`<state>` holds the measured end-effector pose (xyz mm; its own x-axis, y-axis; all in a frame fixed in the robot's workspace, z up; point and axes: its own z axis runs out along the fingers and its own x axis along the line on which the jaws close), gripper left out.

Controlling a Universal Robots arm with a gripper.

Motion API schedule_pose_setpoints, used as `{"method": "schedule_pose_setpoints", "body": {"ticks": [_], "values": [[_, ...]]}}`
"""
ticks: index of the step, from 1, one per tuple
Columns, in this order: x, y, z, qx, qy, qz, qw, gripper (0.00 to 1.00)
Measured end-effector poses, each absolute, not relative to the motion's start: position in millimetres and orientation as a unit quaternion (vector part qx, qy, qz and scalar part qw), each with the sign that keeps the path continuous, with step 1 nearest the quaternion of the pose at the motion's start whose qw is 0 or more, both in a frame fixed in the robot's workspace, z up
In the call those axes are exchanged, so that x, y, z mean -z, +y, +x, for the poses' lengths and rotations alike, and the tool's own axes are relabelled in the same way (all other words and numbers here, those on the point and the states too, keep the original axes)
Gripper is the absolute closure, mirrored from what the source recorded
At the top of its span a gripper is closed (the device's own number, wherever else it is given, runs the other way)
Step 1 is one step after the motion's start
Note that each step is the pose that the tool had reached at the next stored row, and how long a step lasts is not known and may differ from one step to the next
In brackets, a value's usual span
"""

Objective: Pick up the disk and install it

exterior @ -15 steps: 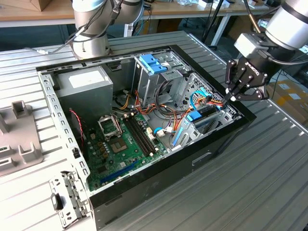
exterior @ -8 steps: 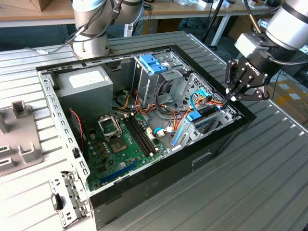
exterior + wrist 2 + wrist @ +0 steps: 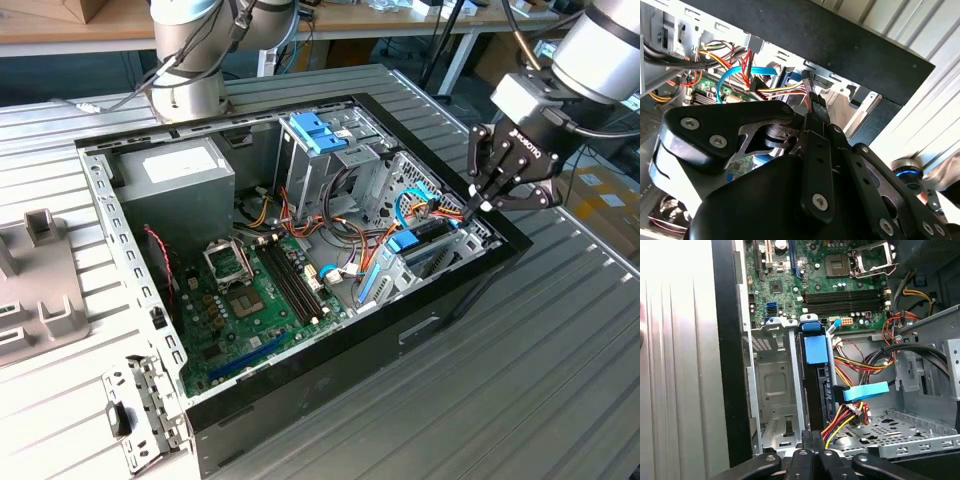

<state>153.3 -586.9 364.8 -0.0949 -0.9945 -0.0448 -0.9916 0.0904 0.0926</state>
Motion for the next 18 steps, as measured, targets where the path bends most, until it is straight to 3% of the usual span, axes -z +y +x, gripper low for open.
{"method": "schedule_pose_setpoints", "body": {"ticks": [18], "values": [[-364.7, -586.9, 153.3, 0.048, -0.678, 0.733, 0.019, 0.89]]}}
